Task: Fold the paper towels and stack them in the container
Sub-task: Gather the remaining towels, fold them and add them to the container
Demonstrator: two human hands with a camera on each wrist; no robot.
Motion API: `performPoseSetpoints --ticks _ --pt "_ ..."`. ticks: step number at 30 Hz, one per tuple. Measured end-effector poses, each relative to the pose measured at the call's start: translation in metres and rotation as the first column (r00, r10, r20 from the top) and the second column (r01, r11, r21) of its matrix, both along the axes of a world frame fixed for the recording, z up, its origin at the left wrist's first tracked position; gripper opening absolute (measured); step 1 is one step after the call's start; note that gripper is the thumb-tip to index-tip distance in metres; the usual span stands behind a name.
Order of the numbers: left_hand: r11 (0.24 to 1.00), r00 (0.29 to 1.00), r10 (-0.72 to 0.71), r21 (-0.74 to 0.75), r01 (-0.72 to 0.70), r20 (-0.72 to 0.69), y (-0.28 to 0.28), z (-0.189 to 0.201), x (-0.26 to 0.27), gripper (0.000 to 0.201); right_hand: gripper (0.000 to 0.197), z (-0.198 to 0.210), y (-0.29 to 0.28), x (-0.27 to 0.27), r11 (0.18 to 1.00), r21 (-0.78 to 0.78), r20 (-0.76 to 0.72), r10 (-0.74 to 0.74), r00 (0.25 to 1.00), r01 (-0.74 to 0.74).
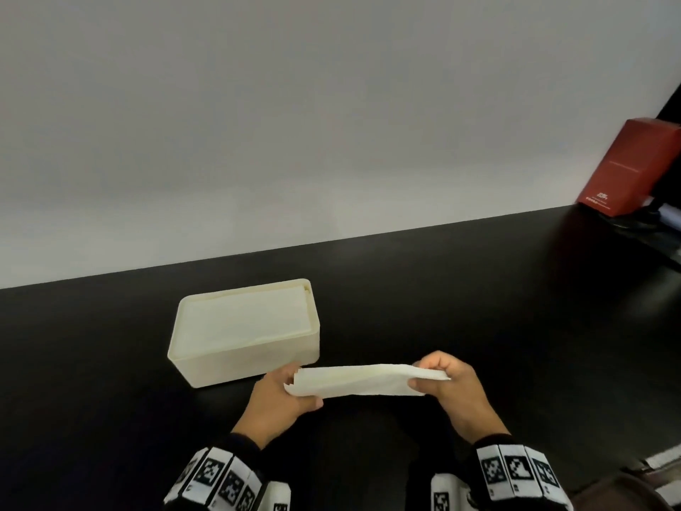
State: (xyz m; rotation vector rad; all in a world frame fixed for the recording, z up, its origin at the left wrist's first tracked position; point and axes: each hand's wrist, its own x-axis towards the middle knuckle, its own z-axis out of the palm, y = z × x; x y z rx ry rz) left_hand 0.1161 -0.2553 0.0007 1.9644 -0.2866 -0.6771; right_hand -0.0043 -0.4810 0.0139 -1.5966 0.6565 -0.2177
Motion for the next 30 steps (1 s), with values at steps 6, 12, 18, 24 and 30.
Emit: performPoseSetpoints --ticks 6,12,18,24,30 --pt "0.991 0.992 0.120 -0.054 -0.119 0.029 0.043 -0.014 -0.014 0.033 0.037 -0.014 0.033 0.010 0.982 0.053 -0.069 0.184 0.980 -0.181" --pt "0.982 0.989 0.138 -0.121 -0.143 -0.049 0.045 -0.024 -0.011 0.051 0.047 -0.028 0.039 0.006 0.976 0.078 -0.159 0.215 0.964 -0.205" --pt "0.980 0.985 0.171 -0.102 -0.173 -0.030 0.042 -0.029 -0.008 0.044 0.028 -0.022 0.046 0.013 0.983 0.026 -0.240 0.185 0.953 -0.184" --pt "0.946 0.957 0.287 -0.149 -0.288 -0.030 0.058 -0.007 0.007 0.042 0.028 0.006 0.061 0.044 0.986 0.021 -0.226 0.166 0.960 -0.165" --pt "0.901 0.907 0.406 -0.215 -0.377 0.111 0.081 0.048 0.056 0.039 0.042 0.049 0.088 0.113 0.987 -0.114 -0.052 0.111 0.992 -0.116"
